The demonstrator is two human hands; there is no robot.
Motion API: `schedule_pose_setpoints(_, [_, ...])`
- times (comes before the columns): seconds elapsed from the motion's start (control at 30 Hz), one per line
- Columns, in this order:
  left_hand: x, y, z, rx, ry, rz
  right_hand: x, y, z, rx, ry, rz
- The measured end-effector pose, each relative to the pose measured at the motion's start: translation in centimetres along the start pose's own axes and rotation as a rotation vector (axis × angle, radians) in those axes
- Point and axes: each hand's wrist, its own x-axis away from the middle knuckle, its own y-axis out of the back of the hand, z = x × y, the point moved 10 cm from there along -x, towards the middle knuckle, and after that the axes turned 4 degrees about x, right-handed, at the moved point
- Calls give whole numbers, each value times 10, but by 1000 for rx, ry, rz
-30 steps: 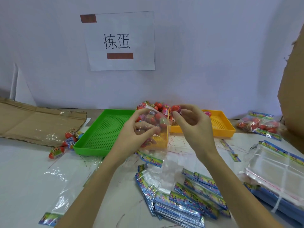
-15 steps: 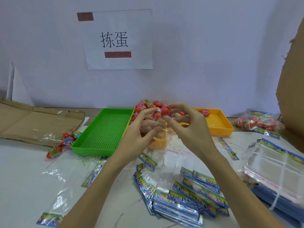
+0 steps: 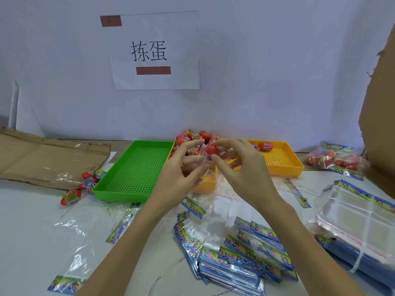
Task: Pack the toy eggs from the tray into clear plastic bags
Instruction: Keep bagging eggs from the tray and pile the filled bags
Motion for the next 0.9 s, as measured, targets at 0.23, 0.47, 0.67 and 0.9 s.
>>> schedule_pose_setpoints(0.23, [0, 1, -3, 16, 2, 0, 1, -5, 0, 15, 30, 74])
schedule_pose_setpoints(0.47, [0, 0, -7, 77, 20, -8, 3, -16, 0, -95, -20, 160])
schedule_pose_setpoints(0.67, [1, 4, -5, 92, 42, -27, 8, -27, 7, 30, 64, 252])
schedule_pose_setpoints(0.9, [3, 9, -4, 0, 65, -60, 10, -32, 3, 13, 39, 340])
